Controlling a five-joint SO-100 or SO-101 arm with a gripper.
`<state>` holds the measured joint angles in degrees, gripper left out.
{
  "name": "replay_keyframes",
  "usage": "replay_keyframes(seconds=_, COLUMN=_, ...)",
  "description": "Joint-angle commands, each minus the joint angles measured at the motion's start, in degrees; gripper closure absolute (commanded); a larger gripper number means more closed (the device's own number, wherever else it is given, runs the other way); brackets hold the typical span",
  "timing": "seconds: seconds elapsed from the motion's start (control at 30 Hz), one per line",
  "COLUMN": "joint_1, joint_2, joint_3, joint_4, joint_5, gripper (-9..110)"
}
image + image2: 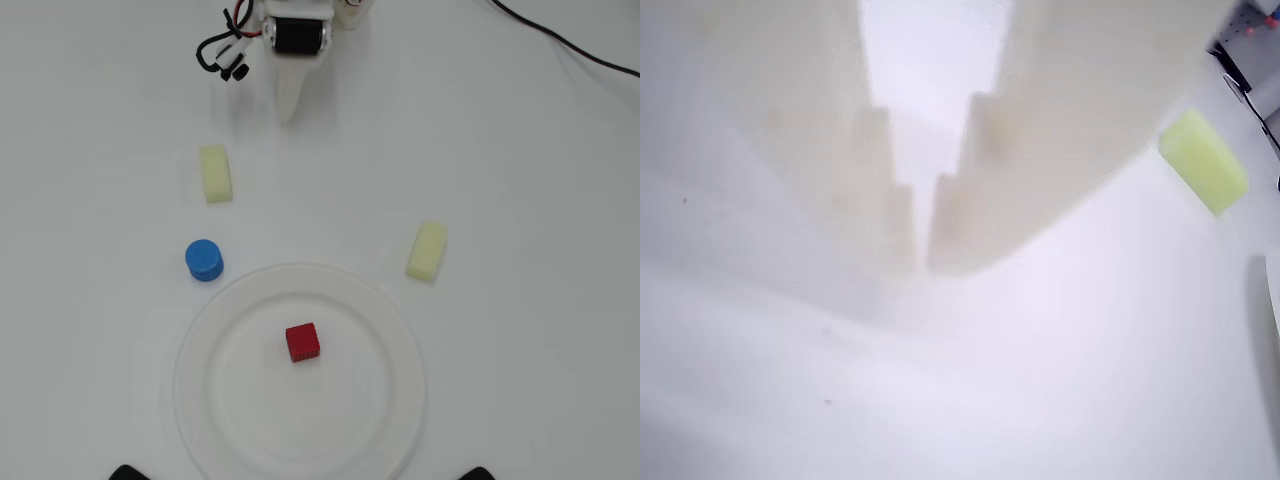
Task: Grasp a red block and put it in the dish.
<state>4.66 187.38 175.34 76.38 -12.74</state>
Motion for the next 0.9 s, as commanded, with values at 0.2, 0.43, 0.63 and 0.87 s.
replay_keyframes(seconds=0.2, joint_1=0.1, joint_2=10.2, joint_3=6.0, joint_4=3.3, joint_5=1.0, gripper=101)
replay_keyframes(seconds=0.43, joint_1=0.1, joint_2=10.2, joint_3=6.0, joint_4=3.3, joint_5=0.8, gripper=101)
replay_keyframes(seconds=0.63, joint_1=0.1, joint_2=10.2, joint_3=6.0, joint_4=3.3, joint_5=0.8, gripper=101)
replay_keyframes(seconds=0.87, joint_1=0.1, joint_2=10.2, joint_3=6.0, joint_4=3.3, joint_5=0.8, gripper=101)
